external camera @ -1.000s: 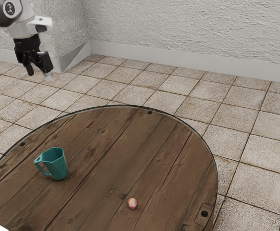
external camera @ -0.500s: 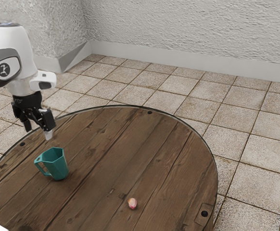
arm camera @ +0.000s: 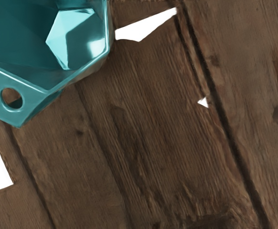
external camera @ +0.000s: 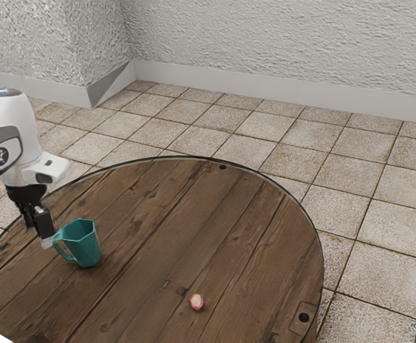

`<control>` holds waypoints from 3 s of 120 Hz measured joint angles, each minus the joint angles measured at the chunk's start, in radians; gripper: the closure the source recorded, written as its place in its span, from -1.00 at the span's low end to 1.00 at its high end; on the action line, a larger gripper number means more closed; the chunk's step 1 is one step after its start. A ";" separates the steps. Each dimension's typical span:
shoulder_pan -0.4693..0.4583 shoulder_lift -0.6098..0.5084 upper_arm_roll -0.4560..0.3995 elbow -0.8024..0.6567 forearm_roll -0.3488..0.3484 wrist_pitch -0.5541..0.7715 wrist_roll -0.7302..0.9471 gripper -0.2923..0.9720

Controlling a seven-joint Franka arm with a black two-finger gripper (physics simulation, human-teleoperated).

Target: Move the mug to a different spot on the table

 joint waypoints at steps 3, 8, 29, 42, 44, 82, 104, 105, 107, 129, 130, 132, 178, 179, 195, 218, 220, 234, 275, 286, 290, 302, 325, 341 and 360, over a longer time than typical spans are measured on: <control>0.001 0.010 0.008 -0.003 0.005 0.015 0.034 -0.54; 0.000 0.038 0.032 0.000 0.010 0.037 0.090 -0.54; -0.001 0.093 0.099 0.000 0.021 0.122 0.304 -0.54; -0.001 0.157 0.138 0.001 0.022 0.200 0.420 -0.54; -0.001 0.164 0.142 0.002 0.022 0.213 0.437 -0.54; 0.000 0.298 0.219 0.021 -0.082 0.505 0.695 -0.54; -0.005 0.307 0.220 0.007 -0.196 0.584 0.786 -0.54; -0.006 0.307 0.220 0.006 -0.204 0.585 0.789 -0.54; -0.006 0.307 0.220 0.005 -0.219 0.585 0.795 -0.54; -0.006 0.304 0.220 -0.010 -0.311 0.560 0.837 -0.54; -0.005 0.304 0.220 -0.011 -0.313 0.559 0.838 -0.54; -0.005 0.304 0.220 -0.013 -0.317 0.556 0.840 -0.54; -0.007 0.358 0.220 -0.012 -0.355 0.569 0.862 -0.54; -0.008 0.359 0.220 -0.013 -0.355 0.570 0.862 -0.54; -0.023 0.375 0.219 -0.012 -0.381 0.591 0.855 -0.54; -0.029 0.403 0.219 -0.012 -0.432 0.629 0.848 -0.49; -0.029 0.405 0.219 -0.012 -0.435 0.631 0.848 -0.48; -0.032 0.409 0.219 -0.014 -0.446 0.645 0.846 -0.43; -0.071 0.401 0.217 -0.015 -0.454 0.655 0.850 -0.01; -0.090 0.399 0.218 -0.015 -0.459 0.656 0.850 0.26; -0.097 0.399 0.217 -0.014 -0.464 0.657 0.850 0.30; -0.112 0.388 0.217 -0.012 -0.472 0.661 0.850 0.38; -0.092 0.368 0.213 0.006 -0.476 0.677 0.849 0.43; -0.102 0.368 0.204 0.029 -0.478 0.727 0.849 0.44; -0.183 0.372 0.195 0.040 -0.520 0.797 0.850 0.44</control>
